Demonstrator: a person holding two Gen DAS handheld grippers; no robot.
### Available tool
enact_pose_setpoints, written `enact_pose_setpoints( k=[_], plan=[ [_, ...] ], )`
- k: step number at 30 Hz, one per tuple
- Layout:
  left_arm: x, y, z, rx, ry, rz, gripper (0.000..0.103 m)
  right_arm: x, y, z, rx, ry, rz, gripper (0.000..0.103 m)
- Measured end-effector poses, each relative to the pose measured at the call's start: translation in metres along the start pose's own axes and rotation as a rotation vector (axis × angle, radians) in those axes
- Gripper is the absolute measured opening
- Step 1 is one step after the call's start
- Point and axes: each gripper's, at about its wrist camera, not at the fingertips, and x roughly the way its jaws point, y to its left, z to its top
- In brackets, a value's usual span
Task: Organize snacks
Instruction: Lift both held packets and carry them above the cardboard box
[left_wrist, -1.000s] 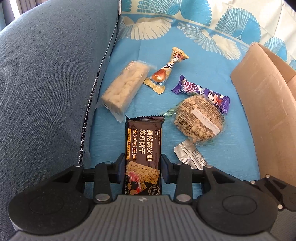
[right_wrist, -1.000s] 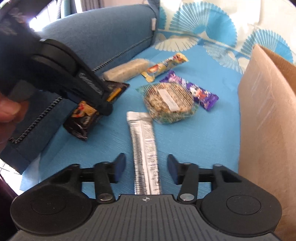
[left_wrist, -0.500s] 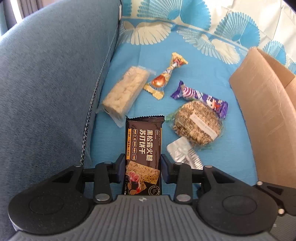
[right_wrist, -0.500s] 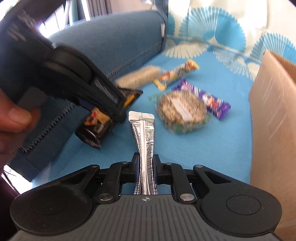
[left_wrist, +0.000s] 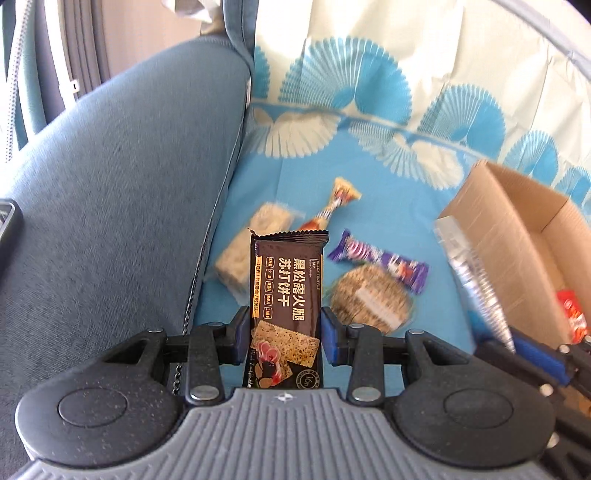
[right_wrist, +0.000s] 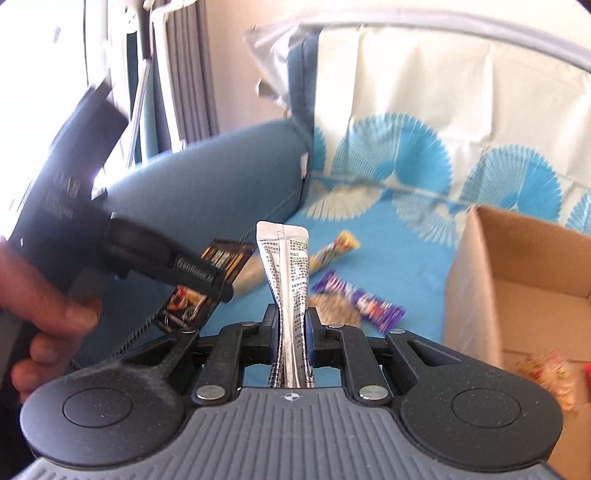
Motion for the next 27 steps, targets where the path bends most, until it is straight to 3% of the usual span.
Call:
enact_pose_setpoints(
  k=[8,14,27],
  plan=[
    [-0.022,-0.019,0.008,-0.026,-0.096,-0.009,0.043,-0.029,-0.032,0.009,0.048,-0.058,-0.034,0.015],
    [-0.023,-0.035,0.013,-0.010,-0.120,0.000,0.043,-0.044,-0.051,0.010,0.069,-0.083,-0.059,0.015],
    [-0.026,-0.082,0.015,0.023,-0.167,-0.056,0.043,-0.066,-0.085,0.008,0.104,-0.127,-0.106,0.015]
  ],
)
